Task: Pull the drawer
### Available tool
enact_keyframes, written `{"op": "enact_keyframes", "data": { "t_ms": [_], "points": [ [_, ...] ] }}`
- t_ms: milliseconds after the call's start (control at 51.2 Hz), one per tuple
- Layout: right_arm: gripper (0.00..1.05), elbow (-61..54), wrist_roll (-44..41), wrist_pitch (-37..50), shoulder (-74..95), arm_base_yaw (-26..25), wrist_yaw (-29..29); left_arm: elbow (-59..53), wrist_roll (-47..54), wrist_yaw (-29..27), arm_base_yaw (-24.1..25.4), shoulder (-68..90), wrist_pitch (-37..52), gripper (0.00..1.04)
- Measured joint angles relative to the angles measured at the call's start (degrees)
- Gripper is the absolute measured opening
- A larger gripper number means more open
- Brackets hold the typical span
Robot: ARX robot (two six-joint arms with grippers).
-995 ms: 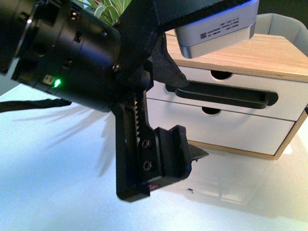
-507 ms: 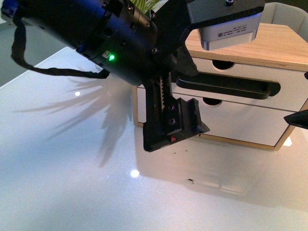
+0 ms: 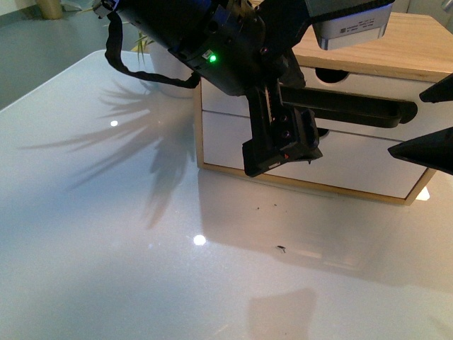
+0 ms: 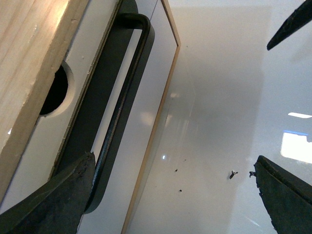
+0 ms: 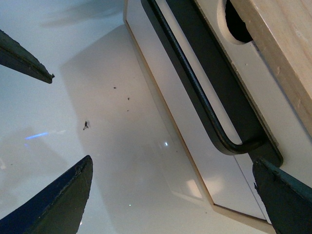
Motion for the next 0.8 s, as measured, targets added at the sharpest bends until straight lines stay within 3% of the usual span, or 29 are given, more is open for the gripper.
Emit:
{"op": "enact_keyframes", "data": {
  "t_ms": [800],
  "points": [
    [0.96,3.45,2.40,6.75,8.72,1.90,0.11,6.93,3.10,-4.50,-0.07,8.83,-0.61,0.97]
  ]
}}
